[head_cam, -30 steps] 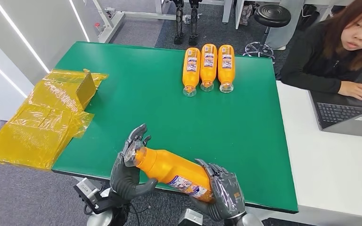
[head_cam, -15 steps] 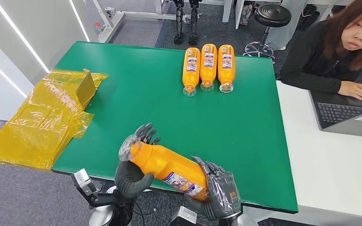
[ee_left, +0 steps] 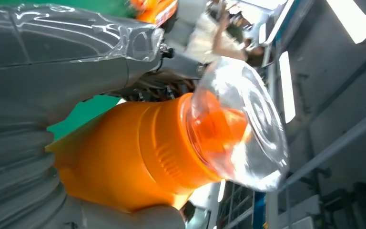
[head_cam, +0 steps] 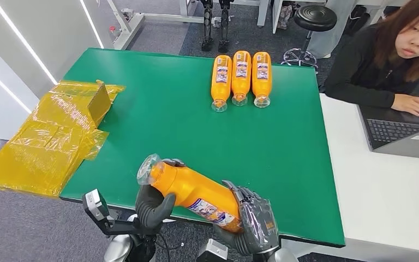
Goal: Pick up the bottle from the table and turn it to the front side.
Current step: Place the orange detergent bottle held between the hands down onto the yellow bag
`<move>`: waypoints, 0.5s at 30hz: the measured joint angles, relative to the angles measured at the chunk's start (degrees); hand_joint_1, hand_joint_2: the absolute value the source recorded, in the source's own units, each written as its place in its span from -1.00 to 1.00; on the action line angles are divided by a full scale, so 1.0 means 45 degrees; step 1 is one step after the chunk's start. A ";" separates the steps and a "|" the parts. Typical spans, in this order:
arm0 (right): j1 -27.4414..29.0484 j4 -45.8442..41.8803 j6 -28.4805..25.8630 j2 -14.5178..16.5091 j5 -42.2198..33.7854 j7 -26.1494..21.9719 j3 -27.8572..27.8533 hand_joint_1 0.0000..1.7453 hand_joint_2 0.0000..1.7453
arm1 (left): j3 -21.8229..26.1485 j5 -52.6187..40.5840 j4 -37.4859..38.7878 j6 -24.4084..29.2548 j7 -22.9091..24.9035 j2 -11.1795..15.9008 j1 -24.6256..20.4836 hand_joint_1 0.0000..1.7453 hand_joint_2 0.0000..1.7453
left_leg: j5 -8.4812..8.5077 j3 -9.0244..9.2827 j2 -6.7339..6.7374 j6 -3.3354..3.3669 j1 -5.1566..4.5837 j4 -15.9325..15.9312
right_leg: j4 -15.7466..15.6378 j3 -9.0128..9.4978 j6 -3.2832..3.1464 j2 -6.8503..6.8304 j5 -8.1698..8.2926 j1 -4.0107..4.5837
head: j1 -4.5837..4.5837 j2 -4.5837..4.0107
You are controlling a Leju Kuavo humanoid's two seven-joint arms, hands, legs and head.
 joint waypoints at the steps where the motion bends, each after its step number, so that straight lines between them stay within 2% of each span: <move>1: 0.0022 0.0000 -0.0040 0.0000 -0.0027 -0.0058 -0.0016 1.00 1.00 | -0.0035 0.0227 0.0000 -0.0061 0.0093 0.0005 -0.0051 1.00 1.00 | 0.0000 0.0000 0.0000 0.0000 0.0000 0.0000 | 0.0000 0.0000 0.0000 0.0000 0.0000 0.0000 | -0.0001 0.0000; 15: 0.0015 -0.0023 0.0032 0.0039 -0.0310 -0.0061 -0.0033 1.00 1.00 | -0.0239 0.1205 0.0000 -0.0276 0.0287 0.0148 -0.0439 1.00 1.00 | 0.0000 -0.0002 0.0001 0.0000 0.0000 -0.0001 | 0.0001 0.0001 0.0000 0.0002 0.0000 0.0000 | 0.0001 0.0000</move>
